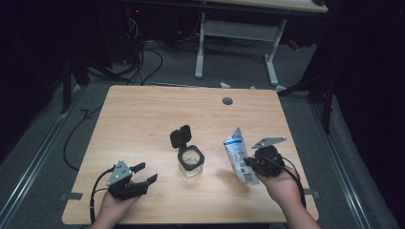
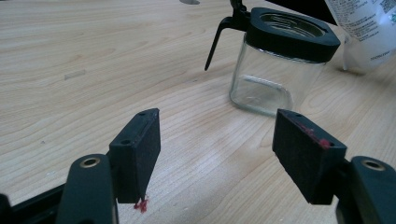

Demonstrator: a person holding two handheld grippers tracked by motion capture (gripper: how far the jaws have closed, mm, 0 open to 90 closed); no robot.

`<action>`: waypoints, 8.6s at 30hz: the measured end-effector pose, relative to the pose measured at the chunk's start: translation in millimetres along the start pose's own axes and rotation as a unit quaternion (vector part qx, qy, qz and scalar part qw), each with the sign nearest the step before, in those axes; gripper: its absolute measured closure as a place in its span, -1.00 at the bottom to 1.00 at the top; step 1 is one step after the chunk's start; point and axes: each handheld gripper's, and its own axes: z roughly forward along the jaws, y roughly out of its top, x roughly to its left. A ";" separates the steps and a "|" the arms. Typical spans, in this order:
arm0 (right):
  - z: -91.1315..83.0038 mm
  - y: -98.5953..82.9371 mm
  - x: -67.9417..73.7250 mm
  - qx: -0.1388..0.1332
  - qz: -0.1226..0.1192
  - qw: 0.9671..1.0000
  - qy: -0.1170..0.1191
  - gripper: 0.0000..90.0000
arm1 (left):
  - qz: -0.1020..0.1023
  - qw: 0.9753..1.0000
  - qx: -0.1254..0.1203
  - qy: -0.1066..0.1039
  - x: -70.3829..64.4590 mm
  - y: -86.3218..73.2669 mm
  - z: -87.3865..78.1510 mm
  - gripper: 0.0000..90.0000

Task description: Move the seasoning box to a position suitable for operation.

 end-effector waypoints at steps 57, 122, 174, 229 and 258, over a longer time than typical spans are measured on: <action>-12.1 21.3 3.7 0.132 -0.027 0.991 -0.006 1.00 | 0.007 1.000 0.001 -0.010 -4.0 -0.8 2.8 -0.26; -10.2 75.2 56.8 0.154 -0.083 0.984 0.023 1.00 | 0.083 0.987 0.012 -0.141 -121.6 23.1 85.9 -0.50; -0.4 88.2 82.1 0.147 -0.100 0.983 0.051 1.00 | 0.090 0.987 -0.009 -0.136 -151.1 36.8 117.4 -0.04; -2.9 102.4 89.3 0.148 -0.102 0.983 0.046 1.00 | 0.130 0.986 -0.018 -0.098 -156.9 38.5 123.9 0.01; 7.1 110.0 87.9 0.156 -0.106 0.981 0.052 1.00 | 0.106 0.987 -0.014 -0.116 -150.3 43.3 111.5 0.20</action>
